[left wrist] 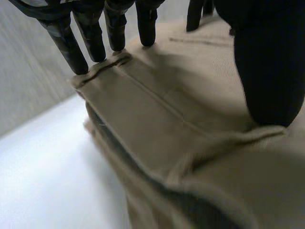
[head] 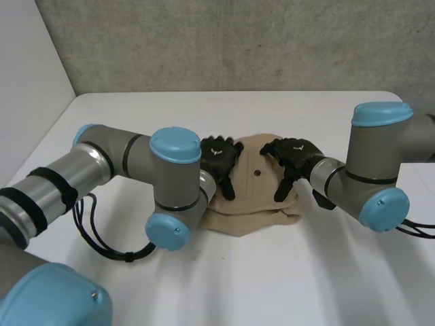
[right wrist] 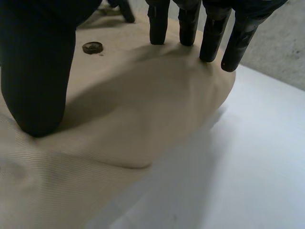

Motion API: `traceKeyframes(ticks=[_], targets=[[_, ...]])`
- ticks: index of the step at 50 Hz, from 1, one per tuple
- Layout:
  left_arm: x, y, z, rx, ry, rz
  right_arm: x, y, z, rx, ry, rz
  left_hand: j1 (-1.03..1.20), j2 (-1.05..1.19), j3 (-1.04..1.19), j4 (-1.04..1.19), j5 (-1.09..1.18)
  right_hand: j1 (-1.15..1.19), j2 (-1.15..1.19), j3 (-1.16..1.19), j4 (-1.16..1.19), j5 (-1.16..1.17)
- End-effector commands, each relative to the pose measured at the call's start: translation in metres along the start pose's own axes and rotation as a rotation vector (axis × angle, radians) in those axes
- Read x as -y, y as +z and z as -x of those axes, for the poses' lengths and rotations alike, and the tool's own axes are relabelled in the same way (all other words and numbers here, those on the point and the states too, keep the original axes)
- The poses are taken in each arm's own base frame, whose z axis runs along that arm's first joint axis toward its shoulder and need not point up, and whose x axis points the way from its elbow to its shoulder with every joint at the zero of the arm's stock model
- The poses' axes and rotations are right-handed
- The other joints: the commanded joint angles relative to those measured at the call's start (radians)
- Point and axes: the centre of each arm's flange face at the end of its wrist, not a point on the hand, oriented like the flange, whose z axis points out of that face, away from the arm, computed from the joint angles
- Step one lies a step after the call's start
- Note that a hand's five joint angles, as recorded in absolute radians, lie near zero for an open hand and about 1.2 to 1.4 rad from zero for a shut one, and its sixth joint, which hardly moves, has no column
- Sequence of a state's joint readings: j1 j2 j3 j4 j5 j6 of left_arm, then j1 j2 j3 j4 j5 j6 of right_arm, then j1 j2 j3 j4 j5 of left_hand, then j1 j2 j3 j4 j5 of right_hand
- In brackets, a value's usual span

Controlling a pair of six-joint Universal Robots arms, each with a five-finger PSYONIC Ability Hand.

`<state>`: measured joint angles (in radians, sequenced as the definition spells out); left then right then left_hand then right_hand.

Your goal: Fold the shorts.

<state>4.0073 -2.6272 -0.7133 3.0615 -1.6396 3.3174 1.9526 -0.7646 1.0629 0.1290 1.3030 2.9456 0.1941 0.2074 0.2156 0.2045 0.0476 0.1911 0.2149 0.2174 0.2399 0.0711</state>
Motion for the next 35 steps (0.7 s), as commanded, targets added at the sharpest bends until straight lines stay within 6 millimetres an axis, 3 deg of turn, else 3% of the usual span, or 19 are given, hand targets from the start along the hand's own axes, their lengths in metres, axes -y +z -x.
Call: traceKeyframes(ticks=[1,7,15,20,23,26,27,31,35], targets=[[-0.018,0.001,0.008,0.013,0.005,0.095,-0.017,0.010,0.000,-0.001,-0.077,0.065,0.034,0.021,0.013,0.024,0.006,-0.017,-0.040,-0.043,-0.065,-0.071],[-0.012,-0.001,0.013,0.025,0.005,0.095,-0.011,0.005,0.000,-0.012,-0.102,0.074,0.037,0.024,0.015,0.027,0.009,-0.017,-0.040,-0.043,-0.065,-0.071],[0.057,-0.029,0.022,0.040,-0.010,-0.031,0.054,-0.031,-0.001,-0.046,-0.117,-0.086,0.031,0.018,0.010,0.021,0.003,-0.017,-0.040,-0.043,-0.065,-0.071],[0.111,-0.067,0.037,0.067,-0.022,-0.138,0.091,-0.059,-0.007,-0.097,-0.077,-0.196,0.022,0.009,0.001,0.012,-0.006,-0.017,-0.040,-0.043,-0.065,-0.071],[0.134,-0.088,0.045,0.085,-0.028,-0.188,0.116,-0.080,-0.015,-0.189,-0.041,-0.271,0.022,0.009,0.001,0.012,-0.006,-0.017,-0.040,-0.043,-0.065,-0.071],[0.160,-0.116,0.068,0.140,-0.045,-0.243,0.139,-0.105,-0.025,-0.294,-0.019,-0.337,0.034,0.021,0.012,0.024,0.006,-0.017,-0.040,-0.043,-0.065,-0.071],[0.168,-0.129,0.087,0.201,-0.068,-0.262,0.144,-0.111,-0.026,-0.315,-0.018,-0.351,0.040,0.027,0.018,0.029,0.012,-0.017,-0.040,-0.043,-0.065,-0.071],[0.181,-0.160,0.131,0.357,-0.147,-0.293,0.163,-0.136,-0.030,-0.385,-0.016,-0.404,0.037,0.024,0.016,0.027,0.009,-0.017,-0.040,-0.043,-0.065,-0.071],[0.179,-0.181,0.135,0.363,-0.167,-0.252,0.166,-0.151,-0.028,-0.398,-0.015,-0.379,0.011,-0.003,-0.011,0.000,-0.017,-0.017,-0.040,-0.043,-0.065,-0.071]])
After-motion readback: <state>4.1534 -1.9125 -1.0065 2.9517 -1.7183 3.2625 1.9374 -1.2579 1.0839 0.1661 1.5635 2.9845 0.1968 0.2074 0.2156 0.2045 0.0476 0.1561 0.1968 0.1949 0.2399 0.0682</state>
